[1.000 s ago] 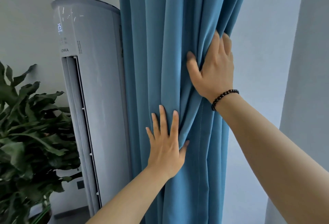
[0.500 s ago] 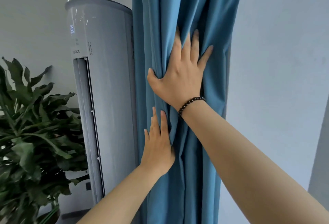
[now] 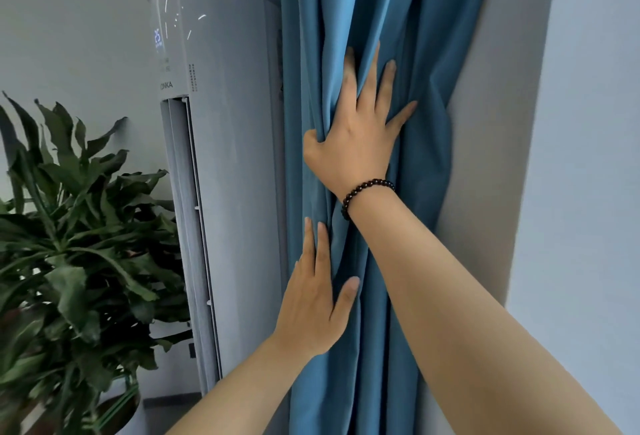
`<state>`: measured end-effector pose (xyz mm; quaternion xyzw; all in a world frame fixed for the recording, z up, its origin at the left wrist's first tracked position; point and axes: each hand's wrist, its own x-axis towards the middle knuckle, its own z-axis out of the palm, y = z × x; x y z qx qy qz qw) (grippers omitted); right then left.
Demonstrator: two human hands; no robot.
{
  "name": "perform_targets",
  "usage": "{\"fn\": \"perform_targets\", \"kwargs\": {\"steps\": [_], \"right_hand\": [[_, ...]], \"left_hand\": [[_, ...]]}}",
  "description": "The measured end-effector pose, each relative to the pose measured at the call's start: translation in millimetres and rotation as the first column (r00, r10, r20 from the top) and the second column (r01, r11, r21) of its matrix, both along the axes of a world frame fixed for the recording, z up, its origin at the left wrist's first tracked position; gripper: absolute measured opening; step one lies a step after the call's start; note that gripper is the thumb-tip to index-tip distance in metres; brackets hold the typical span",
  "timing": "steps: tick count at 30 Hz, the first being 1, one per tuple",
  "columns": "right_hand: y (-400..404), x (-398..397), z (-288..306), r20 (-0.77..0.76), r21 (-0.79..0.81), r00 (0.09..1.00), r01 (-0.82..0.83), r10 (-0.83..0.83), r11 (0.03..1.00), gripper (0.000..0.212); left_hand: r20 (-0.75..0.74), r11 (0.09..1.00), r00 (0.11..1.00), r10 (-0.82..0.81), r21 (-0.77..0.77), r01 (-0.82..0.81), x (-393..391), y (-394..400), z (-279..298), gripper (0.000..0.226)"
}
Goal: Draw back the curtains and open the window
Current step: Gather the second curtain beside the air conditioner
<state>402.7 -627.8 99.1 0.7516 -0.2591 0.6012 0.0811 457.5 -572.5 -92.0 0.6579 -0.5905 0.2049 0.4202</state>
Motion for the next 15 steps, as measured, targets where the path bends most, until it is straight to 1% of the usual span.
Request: {"fn": "perform_targets", "kwargs": {"steps": [2, 4, 7, 9, 11, 13, 15], "right_hand": [[-3.6, 7.8, 3.0, 0.000, -0.001, 0.999, -0.043, 0.043, 0.999, 0.099], [-6.2, 14.4, 4.8, 0.007, -0.010, 0.994, -0.108, 0.108, 0.994, 0.098], [-9.8, 27.8, 6.7, 0.045, -0.027, 0.978, -0.202, 0.203, 0.979, 0.091], [-13.1, 34.9, 7.3, 0.070, -0.028, 0.965, -0.252, 0.253, 0.967, 0.089], [-17.3, 42.9, 10.1, 0.076, -0.031, 0.953, -0.293, 0.294, 0.956, 0.088], [-21.8, 50.1, 13.5, 0.060, -0.030, 0.946, -0.318, 0.319, 0.948, 0.086], [-28.1, 55.3, 16.7, 0.031, -0.023, 0.946, -0.322, 0.323, 0.946, 0.085]], "left_hand": [[0.012, 1.000, 1.000, 0.006, 0.016, -0.006, 7.0, -3.3, 0.4, 0.094], [0.008, 0.997, 0.998, 0.060, 0.044, -0.061, 12.8, -8.1, 2.7, 0.108], [-0.006, 0.989, 0.991, 0.133, 0.073, -0.132, 25.3, -16.8, 6.2, 0.120], [-0.017, 0.989, 0.990, 0.143, 0.045, -0.142, 35.7, -22.3, 8.7, 0.127], [-0.024, 0.993, 0.992, 0.120, -0.003, -0.120, 48.0, -28.9, 12.9, 0.129], [-0.010, 0.995, 0.996, 0.084, -0.046, -0.085, 58.8, -35.4, 15.8, 0.125], [-0.006, 0.997, 0.998, 0.060, -0.046, -0.060, 68.0, -39.5, 19.2, 0.121]]}}
